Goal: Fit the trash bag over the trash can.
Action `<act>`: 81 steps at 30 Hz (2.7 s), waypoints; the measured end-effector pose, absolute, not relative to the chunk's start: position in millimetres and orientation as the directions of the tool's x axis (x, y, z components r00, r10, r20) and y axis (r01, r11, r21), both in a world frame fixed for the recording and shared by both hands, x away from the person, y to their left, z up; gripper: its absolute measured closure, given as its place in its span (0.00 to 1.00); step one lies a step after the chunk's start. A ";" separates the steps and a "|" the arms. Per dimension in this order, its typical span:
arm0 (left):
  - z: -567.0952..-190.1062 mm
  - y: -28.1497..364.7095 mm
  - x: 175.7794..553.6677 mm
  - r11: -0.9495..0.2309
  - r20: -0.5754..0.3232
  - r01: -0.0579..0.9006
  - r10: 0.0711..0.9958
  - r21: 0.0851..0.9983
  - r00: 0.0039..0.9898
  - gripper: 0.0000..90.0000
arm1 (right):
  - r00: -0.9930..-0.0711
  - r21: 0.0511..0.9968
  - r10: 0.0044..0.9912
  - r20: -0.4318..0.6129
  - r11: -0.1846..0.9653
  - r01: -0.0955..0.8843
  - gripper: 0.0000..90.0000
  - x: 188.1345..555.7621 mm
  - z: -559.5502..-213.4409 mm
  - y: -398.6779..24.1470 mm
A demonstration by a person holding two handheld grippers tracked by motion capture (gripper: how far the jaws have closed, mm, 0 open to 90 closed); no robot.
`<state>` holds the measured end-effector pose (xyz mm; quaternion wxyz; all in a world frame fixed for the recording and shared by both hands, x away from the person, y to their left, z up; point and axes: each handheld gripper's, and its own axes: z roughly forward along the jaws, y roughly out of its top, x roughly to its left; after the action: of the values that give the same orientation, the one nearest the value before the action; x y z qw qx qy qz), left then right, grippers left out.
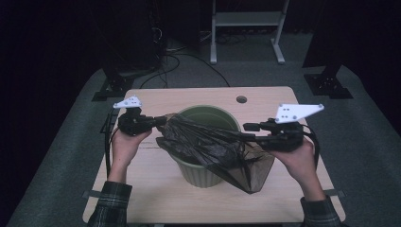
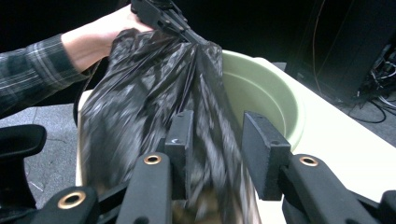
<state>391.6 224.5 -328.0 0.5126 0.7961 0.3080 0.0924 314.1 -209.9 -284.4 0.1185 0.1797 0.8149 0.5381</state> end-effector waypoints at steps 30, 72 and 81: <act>-327.6 215.8 407.9 -0.318 -0.134 0.388 0.600 0.865 0.789 1.00 | -0.751 0.917 0.660 -0.007 0.303 0.258 1.00 424.6 -311.4 -178.5; -336.0 225.9 400.0 -0.319 -0.141 0.411 0.618 0.854 0.773 1.00 | -0.931 0.909 0.361 0.043 0.372 0.186 0.59 326.9 -285.7 -141.3; -335.2 225.5 400.0 -0.320 -0.142 0.410 0.615 0.854 0.776 1.00 | -0.933 0.906 0.361 0.008 0.391 0.160 0.99 320.1 -293.2 -133.1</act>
<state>400.0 225.5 -335.2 0.4888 0.8055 0.3181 0.1049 320.1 -133.1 -293.2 0.0951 0.1569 0.8287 0.5288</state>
